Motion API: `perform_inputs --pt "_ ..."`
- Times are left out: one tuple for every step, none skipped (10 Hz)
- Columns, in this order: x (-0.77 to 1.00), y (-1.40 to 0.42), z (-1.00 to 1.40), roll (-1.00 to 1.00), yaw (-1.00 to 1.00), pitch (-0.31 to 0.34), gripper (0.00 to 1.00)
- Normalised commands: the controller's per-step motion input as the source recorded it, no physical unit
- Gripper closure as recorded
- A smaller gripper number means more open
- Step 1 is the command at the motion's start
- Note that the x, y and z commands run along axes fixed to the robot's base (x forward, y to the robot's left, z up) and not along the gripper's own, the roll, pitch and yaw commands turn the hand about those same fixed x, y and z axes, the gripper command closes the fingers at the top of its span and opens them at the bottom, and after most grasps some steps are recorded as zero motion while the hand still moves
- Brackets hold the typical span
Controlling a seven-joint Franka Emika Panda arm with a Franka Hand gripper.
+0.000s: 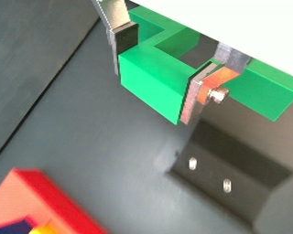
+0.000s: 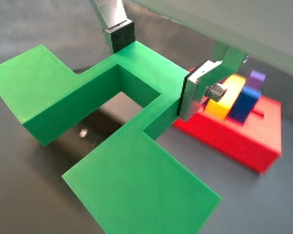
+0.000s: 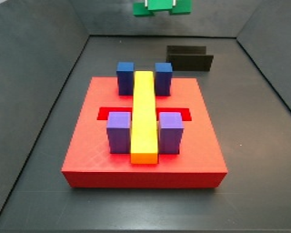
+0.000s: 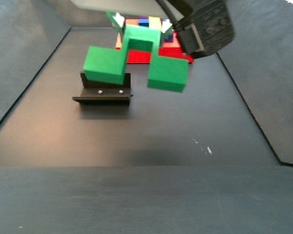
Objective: Pick up the green object. Move up. Place the green object on the fixture. Regrasp the green object. Move to above the board. Insert the green object.
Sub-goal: Place the green object on the fixture.
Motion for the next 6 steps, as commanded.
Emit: perform_inputs --pt "0.33 -0.30 0.11 -0.72 -0.04 -0.131 1.00" --pt "0.37 -0.29 0.07 -0.66 0.00 -0.103 1.00" --pt "0.44 -0.30 0.05 -0.58 0.00 -0.023 1.00" --pt "0.49 -0.25 0.03 -0.54 0.00 0.000 1.00" --pt "0.61 -0.20 0.00 -0.34 0.00 0.069 1.00" --pt "0.71 -0.15 0.00 -0.26 0.04 0.197 1.00"
